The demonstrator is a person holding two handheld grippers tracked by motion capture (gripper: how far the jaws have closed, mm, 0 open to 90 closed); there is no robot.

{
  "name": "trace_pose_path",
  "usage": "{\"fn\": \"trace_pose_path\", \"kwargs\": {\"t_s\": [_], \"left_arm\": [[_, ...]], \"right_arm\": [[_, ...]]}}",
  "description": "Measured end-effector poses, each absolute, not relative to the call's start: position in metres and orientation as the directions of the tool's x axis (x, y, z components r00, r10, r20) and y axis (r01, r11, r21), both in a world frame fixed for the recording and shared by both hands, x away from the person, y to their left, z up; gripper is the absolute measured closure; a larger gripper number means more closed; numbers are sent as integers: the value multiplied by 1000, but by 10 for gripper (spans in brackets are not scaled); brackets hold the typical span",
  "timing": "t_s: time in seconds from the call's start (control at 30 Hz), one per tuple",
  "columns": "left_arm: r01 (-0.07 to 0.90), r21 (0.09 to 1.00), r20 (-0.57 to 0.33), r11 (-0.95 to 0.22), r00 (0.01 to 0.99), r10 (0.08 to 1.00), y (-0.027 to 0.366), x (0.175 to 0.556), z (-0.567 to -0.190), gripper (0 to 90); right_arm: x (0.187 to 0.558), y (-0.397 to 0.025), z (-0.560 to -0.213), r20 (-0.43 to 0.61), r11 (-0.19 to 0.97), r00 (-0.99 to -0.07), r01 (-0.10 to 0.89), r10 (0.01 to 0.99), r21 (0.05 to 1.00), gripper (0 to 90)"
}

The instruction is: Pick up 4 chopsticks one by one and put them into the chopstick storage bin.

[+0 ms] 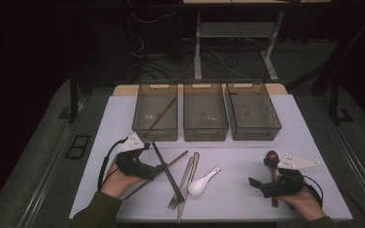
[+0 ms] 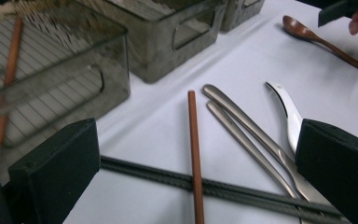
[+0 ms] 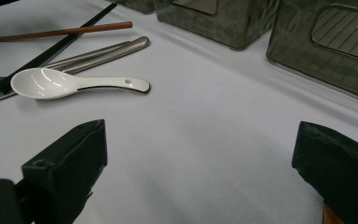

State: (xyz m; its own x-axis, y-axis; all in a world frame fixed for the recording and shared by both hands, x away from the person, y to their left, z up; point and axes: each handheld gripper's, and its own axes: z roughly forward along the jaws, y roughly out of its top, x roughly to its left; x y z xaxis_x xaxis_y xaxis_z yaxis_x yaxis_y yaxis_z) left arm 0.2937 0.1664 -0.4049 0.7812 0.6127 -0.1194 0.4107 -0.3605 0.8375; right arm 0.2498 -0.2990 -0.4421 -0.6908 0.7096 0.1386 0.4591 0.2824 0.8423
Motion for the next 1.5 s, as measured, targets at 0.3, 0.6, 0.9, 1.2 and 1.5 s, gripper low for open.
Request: {"fn": "trace_pose_path", "kwargs": {"t_s": [0.3,0.6,0.9,1.2,1.5], "left_arm": [[408,816,-101,-409,798,595,167,280,-423,123],[424,789,-106,-446,807,581,168,283,-431,294],[448,767,-119,-459,802,585,172,288,-436,469],[460,736,-114,-496,807,580,167,290,-440,615],[452,723,-102,-522,818,567,165,292,-443,709]], "right_arm": [[249,-302,-441,139,274,-685,458,715,846,28],[249,-302,-441,134,279,-686,456,715,845,27],[249,-301,-442,132,285,-686,459,716,841,27],[249,-300,-443,126,293,-689,457,714,840,28],[249,-300,-443,125,294,-689,457,714,839,28]]}}
